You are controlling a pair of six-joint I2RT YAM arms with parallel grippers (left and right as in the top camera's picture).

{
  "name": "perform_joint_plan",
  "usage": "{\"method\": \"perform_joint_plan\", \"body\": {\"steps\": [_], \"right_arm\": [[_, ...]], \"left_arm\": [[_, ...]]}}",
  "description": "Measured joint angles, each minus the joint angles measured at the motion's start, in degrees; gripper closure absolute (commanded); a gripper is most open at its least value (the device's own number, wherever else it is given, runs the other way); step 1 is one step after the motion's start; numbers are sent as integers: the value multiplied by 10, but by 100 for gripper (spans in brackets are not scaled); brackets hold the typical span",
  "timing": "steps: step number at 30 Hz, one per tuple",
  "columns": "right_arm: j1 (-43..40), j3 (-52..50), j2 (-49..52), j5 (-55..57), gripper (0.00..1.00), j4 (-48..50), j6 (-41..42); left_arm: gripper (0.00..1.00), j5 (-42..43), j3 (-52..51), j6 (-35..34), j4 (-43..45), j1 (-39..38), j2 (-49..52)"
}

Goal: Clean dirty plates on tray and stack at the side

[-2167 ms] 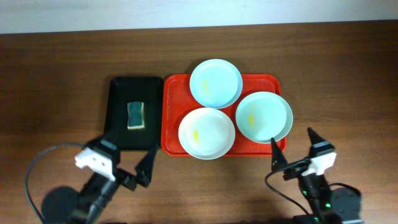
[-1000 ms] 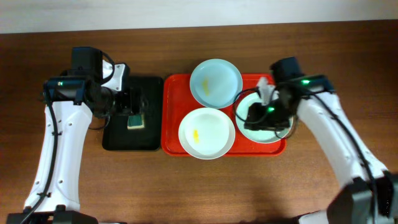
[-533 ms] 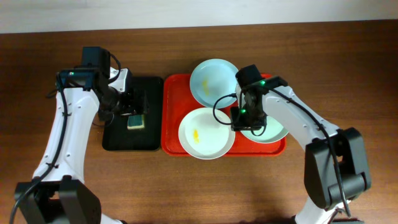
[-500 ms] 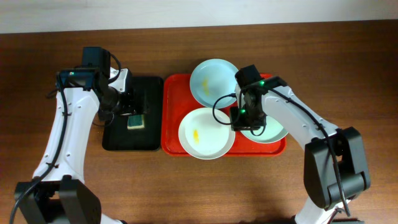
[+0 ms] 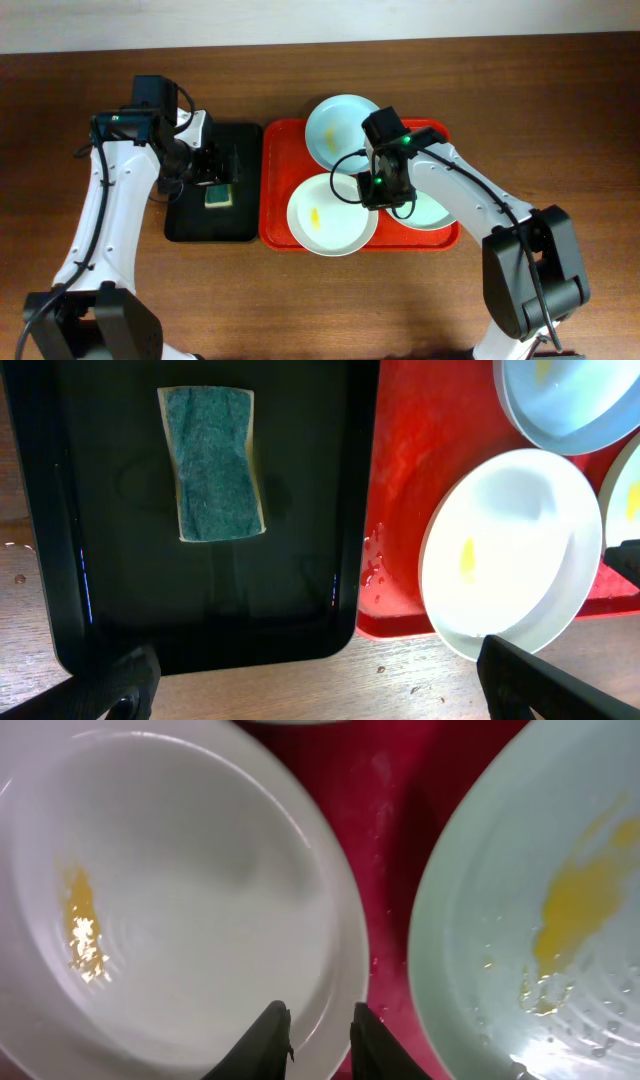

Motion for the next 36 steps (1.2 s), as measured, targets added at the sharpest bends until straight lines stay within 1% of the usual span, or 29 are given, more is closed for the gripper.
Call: {"method": "perform_joint_plan", "body": {"steps": [3,8,11,15,17,21,30,32,33,34,36], "right_arm": [[0,0,0,7,78,5,0],[0,-20,0,11,78,42,0],[0,-38,0,12,87,57,1],[0,-42,0,14,85,62,0],[0,-42,0,14,79,61,0],[0,-42,0,20,79,62,0],[0,-44,0,33,80,60,0],[0,-50,0,33,83,60,0],[0,-53,0,33,84,60,0],[0,-57,0,35,87,60,0],[0,-61,0,35,87,60,0]], "left_arm": [[0,0,0,0,0,0,0],[1,0,0,0,0,0,0],[0,0,0,0,0,0,0],[0,0,0,0,0,0,1],[1,0,0,0,0,0,1],[1,0,0,0,0,0,1],[1,0,0,0,0,0,1],[0,0,0,0,0,0,1],[1,0,0,0,0,0,1],[1,0,0,0,0,0,1],[1,0,0,0,0,0,1]]}}
